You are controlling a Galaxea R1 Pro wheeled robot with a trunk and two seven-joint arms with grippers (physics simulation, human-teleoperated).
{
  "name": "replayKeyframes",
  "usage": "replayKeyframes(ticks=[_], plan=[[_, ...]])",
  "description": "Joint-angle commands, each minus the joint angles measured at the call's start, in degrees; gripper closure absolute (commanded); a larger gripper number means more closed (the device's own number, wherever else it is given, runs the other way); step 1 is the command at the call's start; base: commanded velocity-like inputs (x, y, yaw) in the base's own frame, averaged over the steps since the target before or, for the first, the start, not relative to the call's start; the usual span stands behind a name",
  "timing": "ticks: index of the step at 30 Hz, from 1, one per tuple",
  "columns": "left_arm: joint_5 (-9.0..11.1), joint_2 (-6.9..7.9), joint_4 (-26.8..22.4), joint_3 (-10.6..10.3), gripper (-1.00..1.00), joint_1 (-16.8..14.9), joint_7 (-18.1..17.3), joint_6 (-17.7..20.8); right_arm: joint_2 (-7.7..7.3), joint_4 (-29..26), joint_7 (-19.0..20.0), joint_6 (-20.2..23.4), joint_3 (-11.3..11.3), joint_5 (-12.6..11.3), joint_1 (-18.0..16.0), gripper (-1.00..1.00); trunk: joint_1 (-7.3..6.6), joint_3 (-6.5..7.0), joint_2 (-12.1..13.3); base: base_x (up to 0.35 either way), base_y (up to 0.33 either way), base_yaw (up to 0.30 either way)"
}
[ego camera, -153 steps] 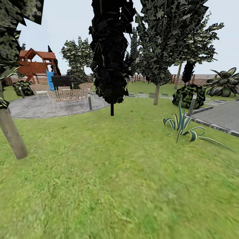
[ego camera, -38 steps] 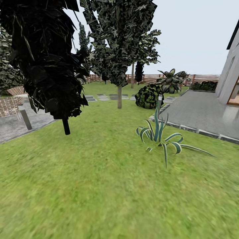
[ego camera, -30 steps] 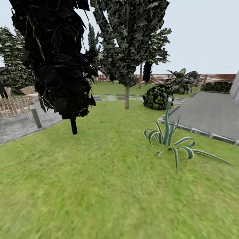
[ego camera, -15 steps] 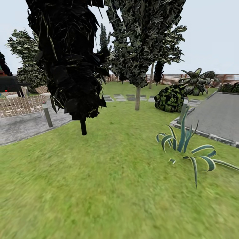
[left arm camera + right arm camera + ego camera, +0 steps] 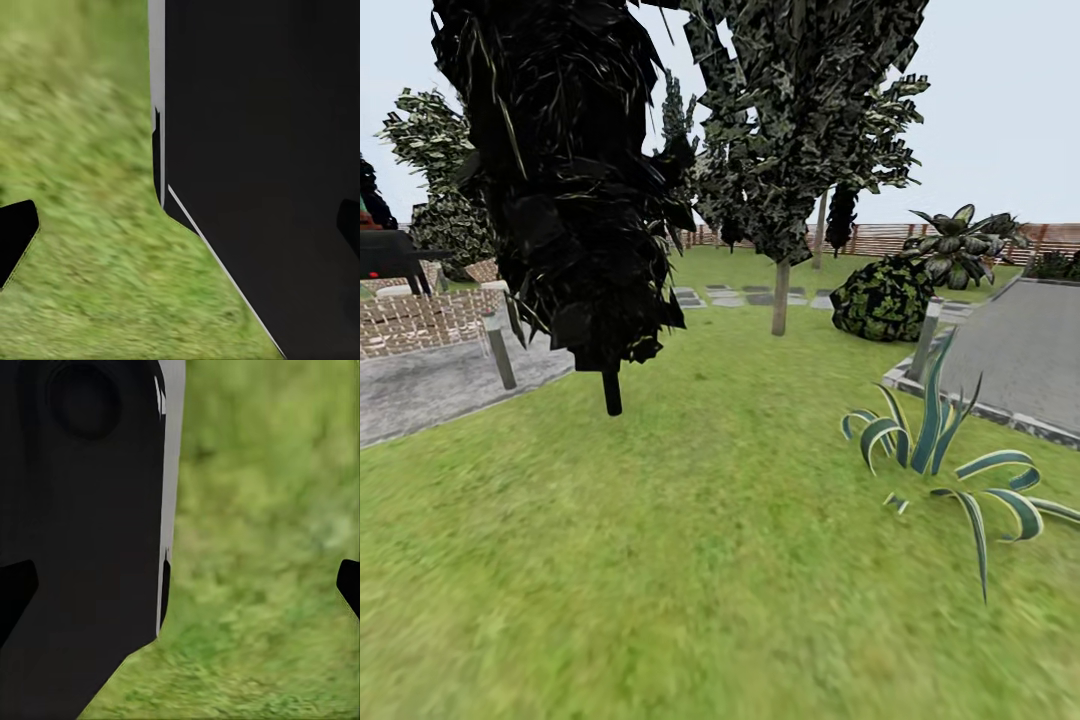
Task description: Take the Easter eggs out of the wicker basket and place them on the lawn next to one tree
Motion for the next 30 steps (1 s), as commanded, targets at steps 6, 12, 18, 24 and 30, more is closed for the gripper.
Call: replayKeyframes(ticks=[6, 12, 18, 24, 30], plan=[[0.1, 0.01, 0.0, 0.1, -1.0, 0.0, -0.2, 0.0, -0.01, 0.1, 0.0, 0.1, 0.0, 0.4, -0.1, -1.0, 0.04, -0.04, 0.0, 0.337, 0.084, 0.0], [0.1, 0.01, 0.0, 0.1, -1.0, 0.0, -0.2, 0.0, 0.04, 0.1, 0.0, 0.1, 0.1, 0.5, -0.1, -1.0, 0.04, -0.04, 0.0, 0.338, 0.084, 0.0], [0.1, 0.01, 0.0, 0.1, -1.0, 0.0, -0.2, 0.0, 0.01, 0.1, 0.0, 0.1, 0.0, 0.5, -0.1, -1.0, 0.04, -0.04, 0.0, 0.338, 0.083, 0.039], [0.1, 0.01, 0.0, 0.1, -1.0, 0.0, -0.2, 0.0, 0.01, 0.1, 0.0, 0.1, 0.0, 0.5, 0.0, -1.0, 0.04, -0.04, 0.0, 0.338, 0.083, 0.06], [0.1, 0.01, 0.0, 0.1, -1.0, 0.0, -0.2, 0.0, 0.01, 0.1, 0.0, 0.1, 0.0, 0.5, -0.1, -1.0, 0.04, -0.04, 0.0, 0.337, 0.083, 0.062]])
